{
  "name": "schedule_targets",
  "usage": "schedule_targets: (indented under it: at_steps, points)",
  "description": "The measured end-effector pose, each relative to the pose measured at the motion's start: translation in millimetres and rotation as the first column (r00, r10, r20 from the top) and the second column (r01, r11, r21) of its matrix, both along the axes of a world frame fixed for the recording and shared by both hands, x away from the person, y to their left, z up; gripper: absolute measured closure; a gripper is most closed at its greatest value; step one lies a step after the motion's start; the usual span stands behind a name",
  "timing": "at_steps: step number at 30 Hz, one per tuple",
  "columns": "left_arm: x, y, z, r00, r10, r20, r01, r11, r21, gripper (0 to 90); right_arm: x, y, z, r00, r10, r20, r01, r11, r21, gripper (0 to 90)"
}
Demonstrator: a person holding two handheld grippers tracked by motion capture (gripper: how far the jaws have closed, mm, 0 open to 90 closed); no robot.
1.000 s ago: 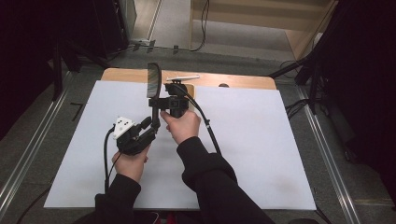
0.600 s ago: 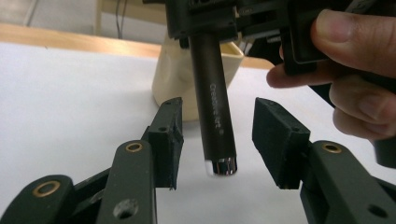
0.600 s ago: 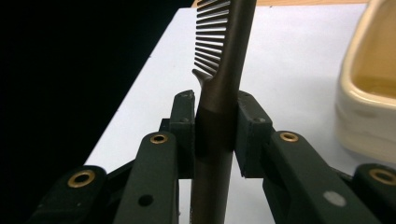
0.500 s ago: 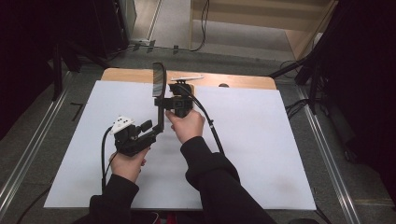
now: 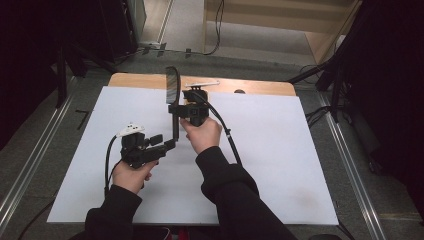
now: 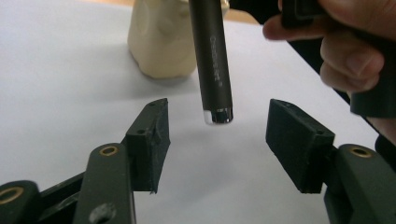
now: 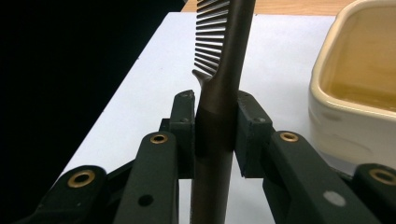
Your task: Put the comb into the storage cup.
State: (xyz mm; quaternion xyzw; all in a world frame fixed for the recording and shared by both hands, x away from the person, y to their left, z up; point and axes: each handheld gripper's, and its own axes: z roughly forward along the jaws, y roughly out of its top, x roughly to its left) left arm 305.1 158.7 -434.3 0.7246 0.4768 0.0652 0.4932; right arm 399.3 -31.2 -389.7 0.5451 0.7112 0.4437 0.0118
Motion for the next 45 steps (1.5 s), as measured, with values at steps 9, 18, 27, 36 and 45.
schedule_targets:
  at_steps: [9,18,27,36,45]
  points:
    - [1.1,3.8,-3.5,0.9960,-0.064,-0.062,0.066,0.9975,0.026,35.7,-2.1,-2.0,0.3,0.9998,-0.005,0.017,0.005,1.0000,-0.007,70.4]
    - [4.3,8.5,-11.5,0.9841,-0.122,-0.129,0.129,0.9903,0.052,33.2,-5.4,0.2,0.6,0.9987,0.001,0.051,0.000,0.9996,-0.028,70.4]
    - [5.4,13.3,-15.1,0.9765,-0.152,-0.153,0.163,0.9843,0.067,30.6,-8.1,-2.8,1.0,0.9967,-0.007,0.081,0.009,0.9996,-0.027,70.4]
    - [5.0,16.5,-19.5,0.9696,-0.189,-0.156,0.207,0.9720,0.112,28.7,-9.7,-6.3,0.8,0.9951,-0.016,0.097,0.018,0.9996,-0.023,70.4]
    - [4.7,17.4,-24.1,0.9552,-0.235,-0.180,0.262,0.9539,0.146,28.6,-11.2,-8.4,3.9,0.9917,-0.023,0.127,0.025,0.9996,-0.016,70.4]
